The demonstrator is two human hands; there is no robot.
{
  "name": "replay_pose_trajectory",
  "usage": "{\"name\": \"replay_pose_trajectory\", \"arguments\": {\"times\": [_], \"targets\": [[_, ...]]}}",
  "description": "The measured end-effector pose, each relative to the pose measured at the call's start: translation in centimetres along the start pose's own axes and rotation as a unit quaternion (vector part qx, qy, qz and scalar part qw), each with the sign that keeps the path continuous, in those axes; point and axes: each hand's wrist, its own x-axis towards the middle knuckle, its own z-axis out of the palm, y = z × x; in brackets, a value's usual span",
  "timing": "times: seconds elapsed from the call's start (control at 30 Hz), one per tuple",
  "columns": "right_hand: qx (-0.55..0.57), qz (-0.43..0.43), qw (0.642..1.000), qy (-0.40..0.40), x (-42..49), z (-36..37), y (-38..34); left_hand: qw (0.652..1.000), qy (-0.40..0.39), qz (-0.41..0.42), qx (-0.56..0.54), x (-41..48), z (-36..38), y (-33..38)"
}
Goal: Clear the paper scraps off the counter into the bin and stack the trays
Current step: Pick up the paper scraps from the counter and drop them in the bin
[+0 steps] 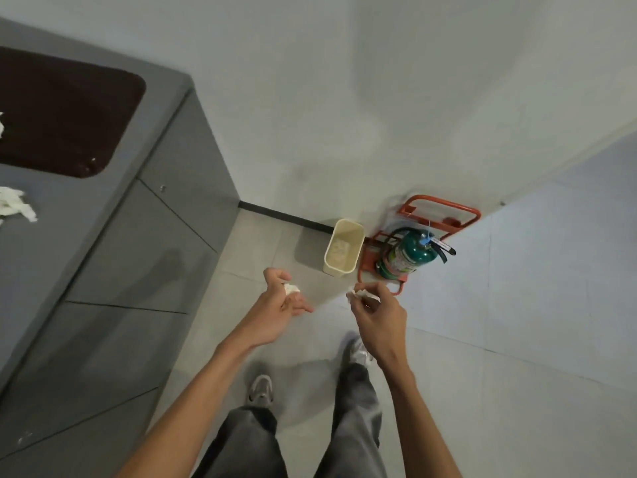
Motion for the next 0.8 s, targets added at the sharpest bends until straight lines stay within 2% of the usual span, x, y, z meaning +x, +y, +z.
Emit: {"name": "replay_pose_trajectory", "arguments": {"times": [0.07,0.2,0.37,0.5,0.67,0.8], "targets": [[-0.028,-0.006,0.999,-0.023,5.4,-0.4,1.7,1.0,0.025,-0.012,-0.006,4.7,1.6,0.2],[-0.08,-0.027,0.994,-0.068,16.5,0.1,6.6,0.995,0.082,-0.029,0.056,14.1,5.0,-1.9],[-0.187,-0.057,0.974,-0.119,28.7,2.3,14.1,0.98,0.16,-0.073,0.097,25.6,9.2,-7.2],[-0.216,-0.065,0.962,-0.153,36.3,5.2,20.2,0.966,0.199,-0.08,0.143,34.2,11.6,-11.9],[-0.299,-0.091,0.919,-0.241,43.5,10.2,27.3,0.951,0.189,-0.123,0.21,43.6,13.8,-18.9],[-0.367,-0.145,0.875,-0.279,48.7,15.1,32.2,0.939,0.147,-0.097,0.295,50.1,15.6,-24.7]]}}
